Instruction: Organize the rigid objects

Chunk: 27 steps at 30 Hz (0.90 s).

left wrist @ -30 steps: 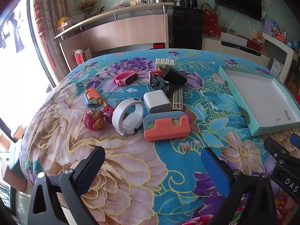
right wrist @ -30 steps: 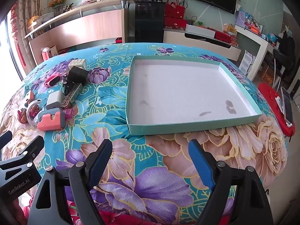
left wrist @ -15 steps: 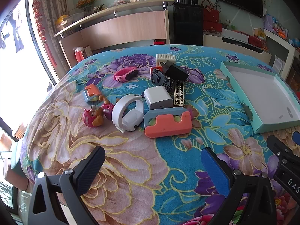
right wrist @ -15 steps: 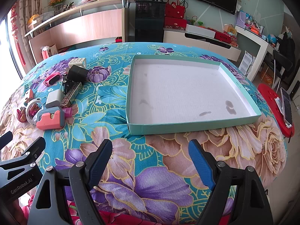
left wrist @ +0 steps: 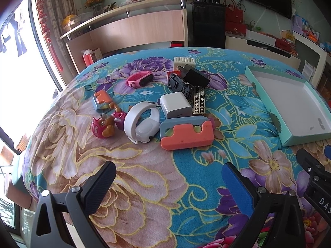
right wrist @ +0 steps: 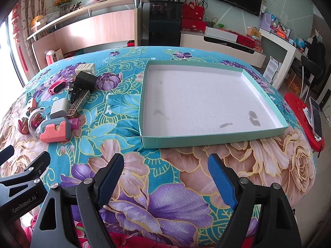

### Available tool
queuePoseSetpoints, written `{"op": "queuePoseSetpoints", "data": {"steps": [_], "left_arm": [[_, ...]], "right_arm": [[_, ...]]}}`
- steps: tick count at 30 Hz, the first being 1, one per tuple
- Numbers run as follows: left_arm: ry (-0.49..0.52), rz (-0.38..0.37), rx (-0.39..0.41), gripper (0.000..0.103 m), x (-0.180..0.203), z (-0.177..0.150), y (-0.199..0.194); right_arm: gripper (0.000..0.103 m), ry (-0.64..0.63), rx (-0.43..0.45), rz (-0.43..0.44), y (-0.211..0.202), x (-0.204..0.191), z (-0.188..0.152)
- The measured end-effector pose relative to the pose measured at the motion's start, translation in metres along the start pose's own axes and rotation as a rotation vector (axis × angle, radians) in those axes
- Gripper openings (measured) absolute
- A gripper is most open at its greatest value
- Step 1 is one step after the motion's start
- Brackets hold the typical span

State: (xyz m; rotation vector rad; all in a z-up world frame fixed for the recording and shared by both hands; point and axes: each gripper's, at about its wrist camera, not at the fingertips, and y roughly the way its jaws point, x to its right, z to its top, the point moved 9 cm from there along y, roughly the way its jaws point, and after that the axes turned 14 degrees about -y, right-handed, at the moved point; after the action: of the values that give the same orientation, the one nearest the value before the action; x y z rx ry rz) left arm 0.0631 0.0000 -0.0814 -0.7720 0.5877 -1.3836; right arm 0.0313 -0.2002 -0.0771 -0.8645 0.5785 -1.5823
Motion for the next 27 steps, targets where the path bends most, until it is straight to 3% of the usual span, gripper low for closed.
{"op": "queuePoseSetpoints", "data": {"steps": [27], "left_arm": [[-0.003, 0.013, -0.032, 0.103, -0.0025, -0.0024, 0.0064]], "right_arm": [[0.084, -0.002, -0.003, -0.002, 0.0002, 0.0002, -0.0004]]}}
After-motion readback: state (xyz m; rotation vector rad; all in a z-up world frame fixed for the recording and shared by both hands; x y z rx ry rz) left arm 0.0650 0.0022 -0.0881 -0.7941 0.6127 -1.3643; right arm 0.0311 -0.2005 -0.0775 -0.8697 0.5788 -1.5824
